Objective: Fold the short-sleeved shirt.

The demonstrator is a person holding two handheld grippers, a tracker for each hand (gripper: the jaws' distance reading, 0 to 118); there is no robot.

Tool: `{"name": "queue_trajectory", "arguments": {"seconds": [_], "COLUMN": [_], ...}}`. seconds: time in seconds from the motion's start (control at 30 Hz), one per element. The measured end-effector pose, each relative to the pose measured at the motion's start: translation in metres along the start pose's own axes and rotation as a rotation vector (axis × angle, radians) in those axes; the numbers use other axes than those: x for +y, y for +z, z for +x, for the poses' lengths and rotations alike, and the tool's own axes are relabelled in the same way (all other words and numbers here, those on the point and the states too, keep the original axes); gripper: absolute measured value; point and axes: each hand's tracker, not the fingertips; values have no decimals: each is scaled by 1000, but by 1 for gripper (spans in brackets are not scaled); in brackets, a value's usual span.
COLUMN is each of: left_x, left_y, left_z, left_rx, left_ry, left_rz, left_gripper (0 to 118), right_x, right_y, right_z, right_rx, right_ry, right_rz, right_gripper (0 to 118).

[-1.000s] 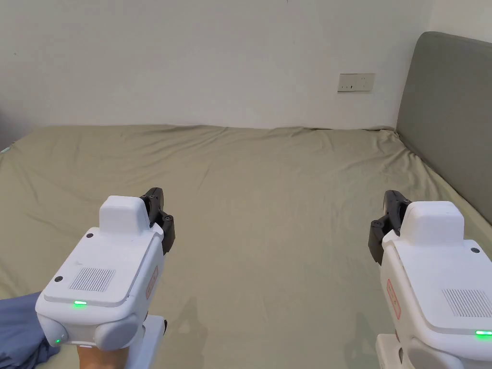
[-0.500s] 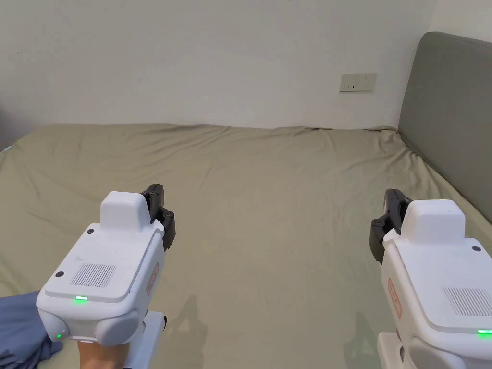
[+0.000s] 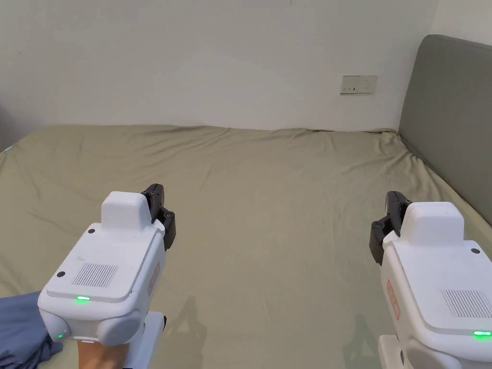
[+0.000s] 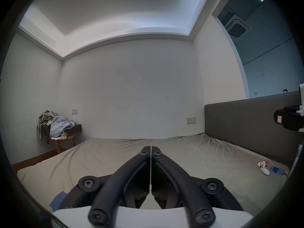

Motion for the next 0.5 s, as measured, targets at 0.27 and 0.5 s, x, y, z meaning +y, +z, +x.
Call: {"name": "queue_trajectory", "arguments": {"seconds": [0.27,0.5], "left_x": [1,0], "left_y": [-6,-3], "left_z": [-3,-3], "left_rx": [-10,1], "left_ry": [18,24], "left_rz": [-32,-11], "left_gripper": [99,118], "right_x": [2,-2], "right_y": [-1,-2], "right_z": [1,-2], "right_rx": [4,-10], "right_ry": [-21,-8], "right_rz": [-7,-14], "right_gripper": [72,118]}}
